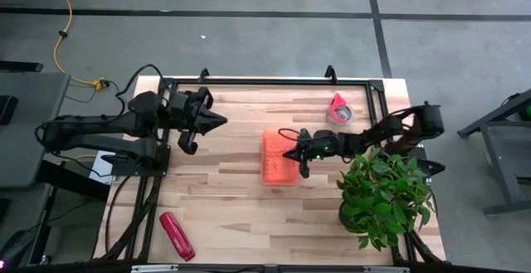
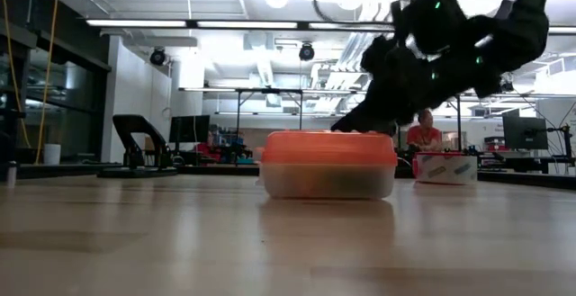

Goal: Pack school essentials
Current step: Close the supply box, then return to Home Position

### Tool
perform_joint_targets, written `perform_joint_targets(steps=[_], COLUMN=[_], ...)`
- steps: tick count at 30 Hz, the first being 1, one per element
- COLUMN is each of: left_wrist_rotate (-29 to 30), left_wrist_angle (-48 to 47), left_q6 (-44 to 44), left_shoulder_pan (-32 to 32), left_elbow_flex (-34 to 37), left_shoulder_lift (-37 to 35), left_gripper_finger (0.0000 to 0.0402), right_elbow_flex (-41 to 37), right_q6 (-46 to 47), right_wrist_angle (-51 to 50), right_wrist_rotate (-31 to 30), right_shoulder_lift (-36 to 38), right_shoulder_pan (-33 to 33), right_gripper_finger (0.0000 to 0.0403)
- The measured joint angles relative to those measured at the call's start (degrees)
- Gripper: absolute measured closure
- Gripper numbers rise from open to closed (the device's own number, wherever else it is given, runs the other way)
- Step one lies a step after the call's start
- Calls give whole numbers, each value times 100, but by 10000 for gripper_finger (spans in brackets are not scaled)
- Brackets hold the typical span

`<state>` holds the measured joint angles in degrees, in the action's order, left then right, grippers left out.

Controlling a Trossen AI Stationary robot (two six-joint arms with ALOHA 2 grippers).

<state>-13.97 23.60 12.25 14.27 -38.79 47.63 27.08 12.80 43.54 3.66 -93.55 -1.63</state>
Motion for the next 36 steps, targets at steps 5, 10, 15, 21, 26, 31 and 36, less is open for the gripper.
perform_joint_targets(steps=[5,10,15,21,26,31,36], left_wrist_rotate=[311,572,1005,1230,1339,1479,1490], left_wrist_angle=[-557,-1361,-1917,-2165,-2297,-2302,-2474], left_q6=[-199,-406,-601,-498,-452,-453,-344], left_shoulder_pan=[8,8,8,-46,-273,-451,-506], left_elbow_flex=[0,2,4,4,4,4,4], left_shoulder_lift=[-407,-861,-1248,-1484,-1459,-1428,-1446], left_gripper_finger=[401,401,401,401,401,401,401], right_elbow_flex=[12,241,689,1541,2130,2237,2237], right_q6=[-85,-89,-123,-434,-1015,-1158,-1132], right_wrist_angle=[169,172,-125,-1490,-2461,-2531,-2547], right_wrist_rotate=[2,2,80,114,213,374,391], right_shoulder_lift=[904,1808,2361,2754,2798,2799,2799], right_shoulder_pan=[0,0,0,0,24,28,26], right_gripper_finger=[403,403,403,403,403,403,403])
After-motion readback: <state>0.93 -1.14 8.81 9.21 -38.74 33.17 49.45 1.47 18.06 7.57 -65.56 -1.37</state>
